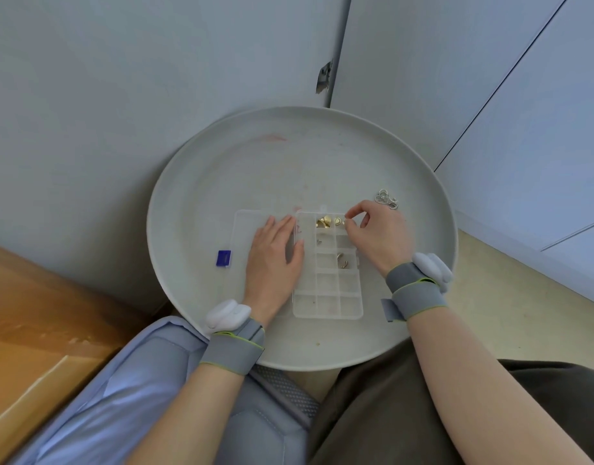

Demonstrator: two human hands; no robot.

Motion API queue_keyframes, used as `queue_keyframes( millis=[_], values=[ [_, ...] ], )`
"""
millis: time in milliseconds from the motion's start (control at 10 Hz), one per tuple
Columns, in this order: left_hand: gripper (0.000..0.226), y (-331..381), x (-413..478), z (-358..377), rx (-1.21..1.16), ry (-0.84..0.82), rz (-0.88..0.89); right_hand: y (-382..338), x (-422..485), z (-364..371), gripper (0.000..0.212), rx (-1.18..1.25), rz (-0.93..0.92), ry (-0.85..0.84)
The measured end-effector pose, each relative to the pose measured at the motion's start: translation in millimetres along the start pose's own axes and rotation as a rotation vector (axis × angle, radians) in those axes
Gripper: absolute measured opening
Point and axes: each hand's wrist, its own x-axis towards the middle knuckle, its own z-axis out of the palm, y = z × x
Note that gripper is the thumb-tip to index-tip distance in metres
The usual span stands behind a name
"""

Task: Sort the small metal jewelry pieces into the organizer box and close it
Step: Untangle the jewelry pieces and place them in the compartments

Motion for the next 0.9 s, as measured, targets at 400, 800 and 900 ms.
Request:
queue_keyframes(
  millis=[400, 800, 900],
  values=[
    [0.045, -1.2, 0.6, 0.0, 0.015, -0.009, 0.002, 27.5, 4.7, -20.2, 0.018, 0.221, 0.228, 0.203],
    [0.044, 1.7, -0.3, -5.9, -0.027, 0.013, -0.007, 50.9, 8.1, -23.8, 0.018, 0.109, 0.232, 0.228],
    [0.045, 1.3, -2.0, -4.9, -0.033, 0.022, 0.003, 53.2, 11.4, -18.3, 0.018, 0.083, 0.175, 0.215]
  ],
)
